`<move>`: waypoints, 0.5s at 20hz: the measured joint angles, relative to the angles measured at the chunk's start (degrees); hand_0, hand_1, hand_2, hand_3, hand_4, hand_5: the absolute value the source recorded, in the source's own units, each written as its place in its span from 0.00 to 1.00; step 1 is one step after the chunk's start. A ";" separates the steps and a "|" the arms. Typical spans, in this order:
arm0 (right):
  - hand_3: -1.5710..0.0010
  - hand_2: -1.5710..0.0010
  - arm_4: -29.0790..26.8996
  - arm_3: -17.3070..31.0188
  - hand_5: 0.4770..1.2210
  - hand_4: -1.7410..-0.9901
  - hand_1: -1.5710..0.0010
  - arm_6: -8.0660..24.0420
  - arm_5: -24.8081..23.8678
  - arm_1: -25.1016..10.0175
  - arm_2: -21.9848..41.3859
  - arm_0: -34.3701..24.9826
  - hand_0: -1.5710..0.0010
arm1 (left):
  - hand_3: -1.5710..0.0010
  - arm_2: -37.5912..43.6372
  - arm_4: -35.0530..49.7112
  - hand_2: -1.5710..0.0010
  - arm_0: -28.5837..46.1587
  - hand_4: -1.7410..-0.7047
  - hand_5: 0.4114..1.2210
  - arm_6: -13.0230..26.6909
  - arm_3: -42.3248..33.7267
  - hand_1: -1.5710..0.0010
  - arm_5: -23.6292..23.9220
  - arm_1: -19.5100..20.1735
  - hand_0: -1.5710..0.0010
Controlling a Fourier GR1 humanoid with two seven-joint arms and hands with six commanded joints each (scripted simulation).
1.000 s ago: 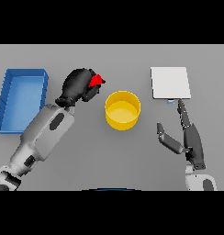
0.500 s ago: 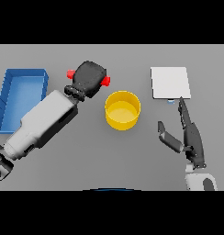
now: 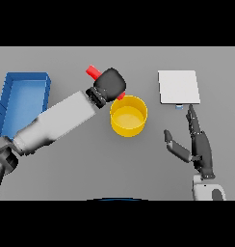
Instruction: Pick up the red beaker and tilt it to pour out 1 green nut into yellow bowl. Pick up the yellow bowl and place it on the metallic measuring scale.
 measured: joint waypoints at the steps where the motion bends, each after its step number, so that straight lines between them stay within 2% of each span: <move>1: 1.00 1.00 0.44 -0.16 0.21 0.60 1.00 0.61 -0.32 0.20 0.21 -0.10 1.00 | 0.03 -1.36 -0.96 0.00 -0.88 0.01 1.00 0.24 1.36 0.00 -0.31 -0.67 0.00; 3: 1.00 1.00 0.75 1.25 0.20 0.60 1.00 1.66 -0.76 0.51 0.04 -1.01 1.00 | 0.02 -3.93 -2.17 0.00 -2.30 0.00 1.00 -0.56 1.25 0.00 -2.12 -0.81 0.00; 7: 1.00 1.00 1.33 0.90 0.16 0.62 1.00 0.42 -0.98 -0.41 -0.29 -0.06 1.00 | 0.01 -8.11 -4.84 0.00 -5.81 0.00 1.00 -2.22 3.43 0.00 -2.09 -1.19 0.00; 10: 1.00 1.00 1.85 1.25 0.14 0.65 1.00 1.78 -1.52 -0.34 -0.36 -1.10 1.00 | 0.00 -10.94 -6.34 0.00 -8.17 0.00 1.00 -3.24 5.90 0.00 -2.48 -2.10 0.00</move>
